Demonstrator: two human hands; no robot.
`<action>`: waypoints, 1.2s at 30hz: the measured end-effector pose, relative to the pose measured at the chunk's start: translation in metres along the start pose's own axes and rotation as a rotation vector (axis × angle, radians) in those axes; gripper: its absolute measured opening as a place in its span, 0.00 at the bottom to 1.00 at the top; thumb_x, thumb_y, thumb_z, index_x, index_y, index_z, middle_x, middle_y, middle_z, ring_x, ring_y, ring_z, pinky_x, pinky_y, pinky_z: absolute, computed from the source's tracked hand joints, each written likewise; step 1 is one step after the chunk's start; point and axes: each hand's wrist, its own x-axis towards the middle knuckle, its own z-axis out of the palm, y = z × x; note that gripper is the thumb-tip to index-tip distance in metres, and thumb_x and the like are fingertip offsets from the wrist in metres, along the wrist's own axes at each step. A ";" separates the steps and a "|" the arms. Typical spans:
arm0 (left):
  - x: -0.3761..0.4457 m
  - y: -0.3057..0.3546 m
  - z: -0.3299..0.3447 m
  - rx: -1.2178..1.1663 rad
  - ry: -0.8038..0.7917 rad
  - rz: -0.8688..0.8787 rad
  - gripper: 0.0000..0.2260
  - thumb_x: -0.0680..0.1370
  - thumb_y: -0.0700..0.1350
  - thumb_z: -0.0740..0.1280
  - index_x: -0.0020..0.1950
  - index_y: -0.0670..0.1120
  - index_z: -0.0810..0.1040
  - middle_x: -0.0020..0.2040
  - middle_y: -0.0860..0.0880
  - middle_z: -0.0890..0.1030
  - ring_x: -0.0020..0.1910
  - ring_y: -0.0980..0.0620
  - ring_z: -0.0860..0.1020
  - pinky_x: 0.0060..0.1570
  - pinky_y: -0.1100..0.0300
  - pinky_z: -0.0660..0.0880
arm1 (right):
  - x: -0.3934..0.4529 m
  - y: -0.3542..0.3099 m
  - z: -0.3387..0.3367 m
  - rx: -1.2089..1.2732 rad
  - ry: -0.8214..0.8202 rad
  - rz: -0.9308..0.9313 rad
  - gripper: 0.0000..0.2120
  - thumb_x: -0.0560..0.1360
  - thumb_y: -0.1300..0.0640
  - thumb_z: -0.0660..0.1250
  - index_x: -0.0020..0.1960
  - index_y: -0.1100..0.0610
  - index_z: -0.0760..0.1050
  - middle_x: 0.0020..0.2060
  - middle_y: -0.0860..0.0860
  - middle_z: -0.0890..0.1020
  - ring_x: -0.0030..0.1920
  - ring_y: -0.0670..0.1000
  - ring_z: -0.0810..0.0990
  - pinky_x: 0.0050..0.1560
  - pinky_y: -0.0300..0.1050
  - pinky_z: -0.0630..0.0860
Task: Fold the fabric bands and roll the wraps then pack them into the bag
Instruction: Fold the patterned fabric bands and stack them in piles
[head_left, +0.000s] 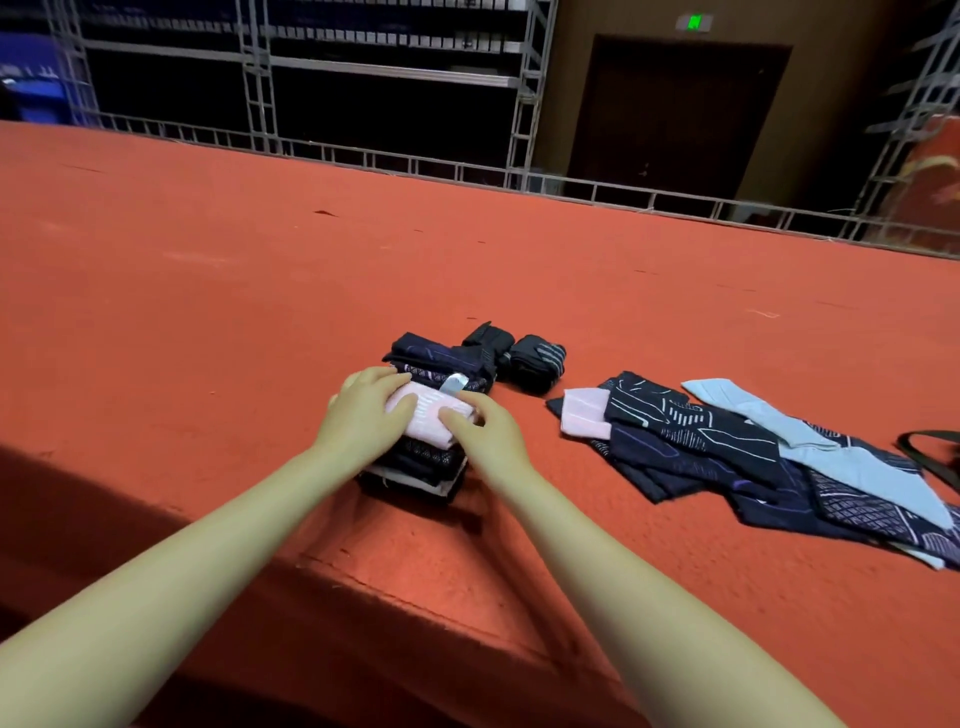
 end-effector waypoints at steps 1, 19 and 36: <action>0.001 0.004 -0.002 0.042 0.013 0.031 0.25 0.71 0.55 0.55 0.64 0.49 0.76 0.66 0.49 0.73 0.67 0.47 0.67 0.67 0.50 0.63 | 0.001 0.001 -0.004 0.014 0.004 0.000 0.21 0.72 0.48 0.66 0.64 0.50 0.74 0.56 0.51 0.79 0.59 0.52 0.74 0.61 0.49 0.71; 0.004 0.125 0.054 -0.077 -0.048 0.401 0.10 0.76 0.44 0.63 0.55 0.51 0.80 0.51 0.53 0.78 0.54 0.54 0.74 0.53 0.57 0.71 | -0.021 0.121 -0.204 -0.441 0.344 0.019 0.14 0.75 0.58 0.65 0.59 0.55 0.77 0.54 0.52 0.80 0.57 0.53 0.76 0.58 0.45 0.69; 0.059 0.169 0.260 -0.275 -0.055 0.152 0.19 0.73 0.42 0.70 0.64 0.47 0.76 0.62 0.47 0.77 0.63 0.47 0.72 0.65 0.57 0.63 | -0.008 0.219 -0.288 -0.559 0.402 0.010 0.23 0.72 0.58 0.70 0.67 0.54 0.73 0.61 0.49 0.76 0.64 0.52 0.69 0.62 0.33 0.57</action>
